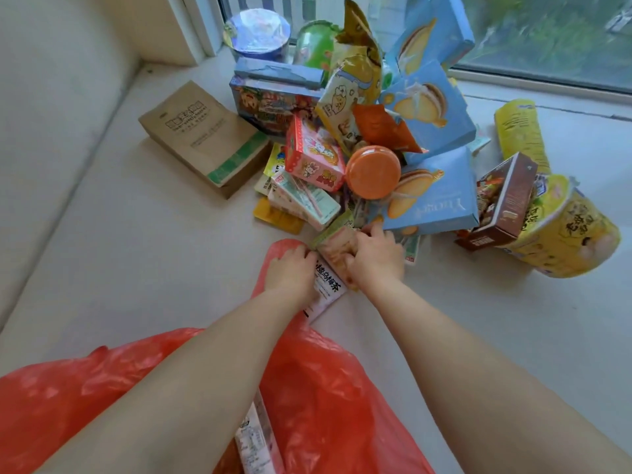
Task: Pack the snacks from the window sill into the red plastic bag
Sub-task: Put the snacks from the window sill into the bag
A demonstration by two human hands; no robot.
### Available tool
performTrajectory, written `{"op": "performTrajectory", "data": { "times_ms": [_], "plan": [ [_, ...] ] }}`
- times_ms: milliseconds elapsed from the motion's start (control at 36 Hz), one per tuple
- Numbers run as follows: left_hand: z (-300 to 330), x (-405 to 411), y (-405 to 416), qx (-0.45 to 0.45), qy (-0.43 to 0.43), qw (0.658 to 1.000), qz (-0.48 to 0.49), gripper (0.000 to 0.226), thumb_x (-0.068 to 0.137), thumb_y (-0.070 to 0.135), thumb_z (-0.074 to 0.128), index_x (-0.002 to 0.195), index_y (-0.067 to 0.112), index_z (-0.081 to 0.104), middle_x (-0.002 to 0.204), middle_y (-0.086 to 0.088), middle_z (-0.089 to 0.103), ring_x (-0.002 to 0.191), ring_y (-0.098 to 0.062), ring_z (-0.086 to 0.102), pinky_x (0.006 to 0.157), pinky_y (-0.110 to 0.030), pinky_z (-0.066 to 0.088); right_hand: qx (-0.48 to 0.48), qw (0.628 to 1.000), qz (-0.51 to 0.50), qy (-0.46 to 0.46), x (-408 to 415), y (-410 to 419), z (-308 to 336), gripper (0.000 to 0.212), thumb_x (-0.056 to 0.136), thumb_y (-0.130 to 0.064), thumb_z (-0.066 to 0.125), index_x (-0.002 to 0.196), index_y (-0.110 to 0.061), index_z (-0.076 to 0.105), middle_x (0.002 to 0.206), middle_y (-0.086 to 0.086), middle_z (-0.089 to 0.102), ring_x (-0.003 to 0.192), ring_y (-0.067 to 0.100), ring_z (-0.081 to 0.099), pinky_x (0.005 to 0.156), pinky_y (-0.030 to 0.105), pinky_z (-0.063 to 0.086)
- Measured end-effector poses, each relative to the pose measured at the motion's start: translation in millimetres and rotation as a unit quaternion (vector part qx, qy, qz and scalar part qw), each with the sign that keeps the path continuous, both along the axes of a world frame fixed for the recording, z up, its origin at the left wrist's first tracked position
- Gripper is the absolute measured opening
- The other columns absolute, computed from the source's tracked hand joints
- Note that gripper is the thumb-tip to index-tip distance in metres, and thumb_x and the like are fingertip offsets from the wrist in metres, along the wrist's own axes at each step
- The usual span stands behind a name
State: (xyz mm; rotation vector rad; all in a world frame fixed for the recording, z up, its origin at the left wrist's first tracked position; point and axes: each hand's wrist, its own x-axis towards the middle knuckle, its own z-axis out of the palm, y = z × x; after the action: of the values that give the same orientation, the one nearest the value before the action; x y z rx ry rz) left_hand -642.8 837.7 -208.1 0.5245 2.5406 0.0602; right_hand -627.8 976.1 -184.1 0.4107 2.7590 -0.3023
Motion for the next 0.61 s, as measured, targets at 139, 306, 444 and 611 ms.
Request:
{"op": "performTrajectory", "data": {
  "times_ms": [139, 306, 444, 611],
  "plan": [
    [-6.2, -5.8, 4.9, -0.027, 0.003, 0.999, 0.033, 0.07, 0.071, 0.033, 0.079, 0.126, 0.011, 0.042, 0.121, -0.011, 0.052, 0.114, -0.03, 0.051, 0.09, -0.037, 0.044, 0.009, 0.999, -0.021, 0.033, -5.7, -6.5, -12.7, 0.041, 0.092, -0.021, 0.053, 0.13, -0.015, 0.04, 0.131, 0.011, 0.045, 0.114, 0.034, 0.044, 0.088, 0.04, 0.039],
    [-9.6, -2.8, 6.9, -0.047, -0.027, 0.993, 0.102, 0.052, 0.076, 0.034, 0.073, 0.117, 0.015, 0.048, 0.116, -0.008, 0.062, 0.11, -0.028, 0.058, 0.08, -0.031, 0.041, -0.022, 0.995, -0.095, 0.009, -2.5, -4.3, -22.0, 0.059, 0.088, -0.02, 0.061, 0.138, -0.014, 0.032, 0.13, 0.01, 0.05, 0.118, 0.03, 0.047, 0.094, 0.039, 0.038],
    [-7.2, 4.5, 5.1, -0.018, -0.093, 0.982, 0.166, 0.03, 0.079, 0.027, 0.067, 0.108, 0.019, 0.065, 0.112, -0.005, 0.065, 0.106, -0.027, 0.062, 0.074, -0.026, 0.04, -0.026, 0.995, -0.1, -0.009, -0.2, -5.1, -15.7, 0.04, 0.084, -0.021, 0.061, 0.121, -0.011, 0.049, 0.126, 0.01, 0.048, 0.117, 0.03, 0.044, 0.095, 0.039, 0.038],
    [-2.2, 18.3, -1.7, 0.024, -0.091, 0.985, 0.144, 0.025, 0.084, 0.025, 0.062, 0.108, 0.021, 0.065, 0.116, -0.007, 0.06, 0.108, -0.03, 0.058, 0.073, -0.028, 0.04, -0.134, 0.976, -0.173, -0.02, 10.3, -4.6, -15.0, 0.05, 0.084, -0.026, 0.064, 0.124, -0.006, 0.042, 0.131, 0.017, 0.045, 0.12, 0.037, 0.046, 0.093, 0.038, 0.041]
  ]
}}
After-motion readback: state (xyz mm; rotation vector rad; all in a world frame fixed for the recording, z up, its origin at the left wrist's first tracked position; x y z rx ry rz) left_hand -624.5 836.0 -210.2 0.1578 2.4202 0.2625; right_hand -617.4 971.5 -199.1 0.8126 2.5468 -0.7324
